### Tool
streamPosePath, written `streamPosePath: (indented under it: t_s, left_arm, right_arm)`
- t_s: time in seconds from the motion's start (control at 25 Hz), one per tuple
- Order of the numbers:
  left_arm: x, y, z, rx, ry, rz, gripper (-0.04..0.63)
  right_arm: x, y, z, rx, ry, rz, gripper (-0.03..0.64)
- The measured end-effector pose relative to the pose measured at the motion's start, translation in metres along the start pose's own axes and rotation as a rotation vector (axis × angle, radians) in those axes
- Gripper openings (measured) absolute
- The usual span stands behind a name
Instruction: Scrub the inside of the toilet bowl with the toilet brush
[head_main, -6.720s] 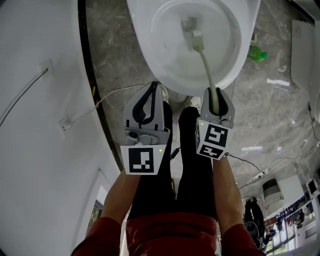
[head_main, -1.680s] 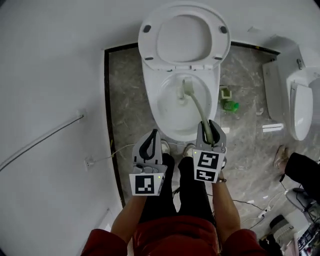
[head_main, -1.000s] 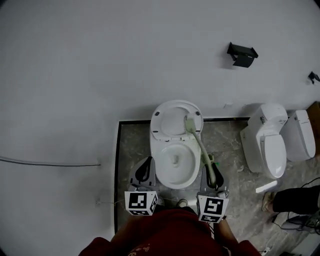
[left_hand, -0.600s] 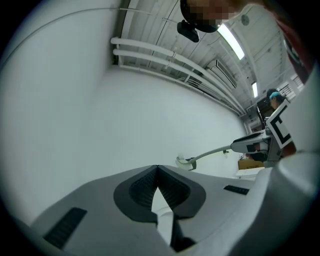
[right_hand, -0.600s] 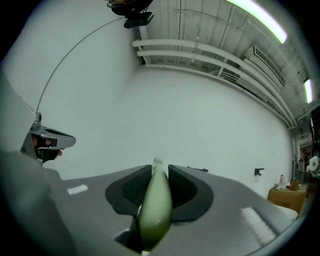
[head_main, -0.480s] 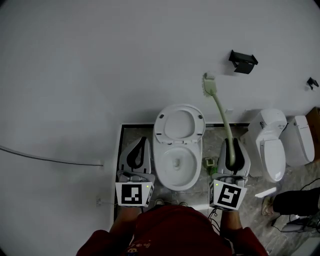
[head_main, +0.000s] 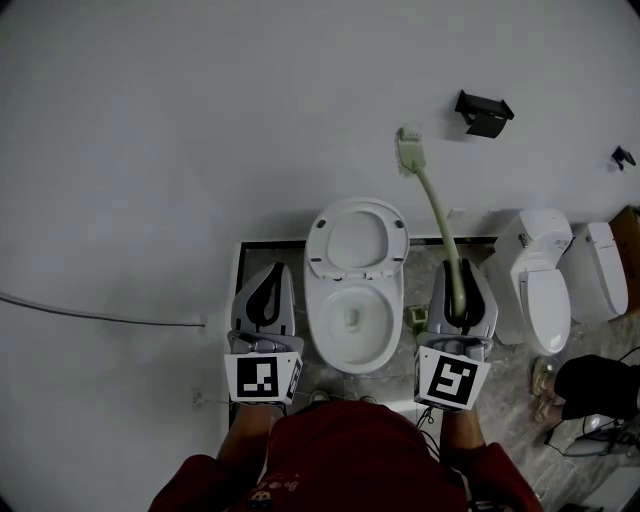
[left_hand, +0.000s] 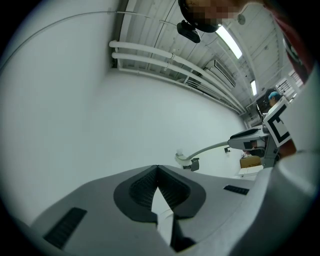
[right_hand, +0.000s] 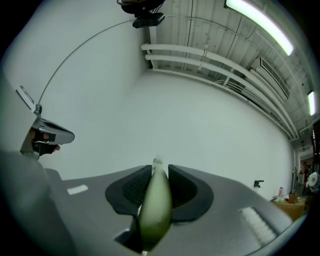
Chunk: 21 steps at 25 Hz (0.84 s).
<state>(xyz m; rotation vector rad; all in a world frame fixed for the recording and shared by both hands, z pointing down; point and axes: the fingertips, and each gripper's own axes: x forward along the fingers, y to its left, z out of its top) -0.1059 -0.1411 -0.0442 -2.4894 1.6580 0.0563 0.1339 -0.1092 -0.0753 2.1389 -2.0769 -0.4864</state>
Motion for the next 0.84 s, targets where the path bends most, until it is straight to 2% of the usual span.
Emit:
streamPosePath:
  t_s: [0.84]
  left_arm:
    - [-0.005,-0.008,-0.005,0.005,0.002,-0.002,0.006]
  right_arm:
    - [-0.006,0.0,-0.012,0.002,0.027,0.002,0.114]
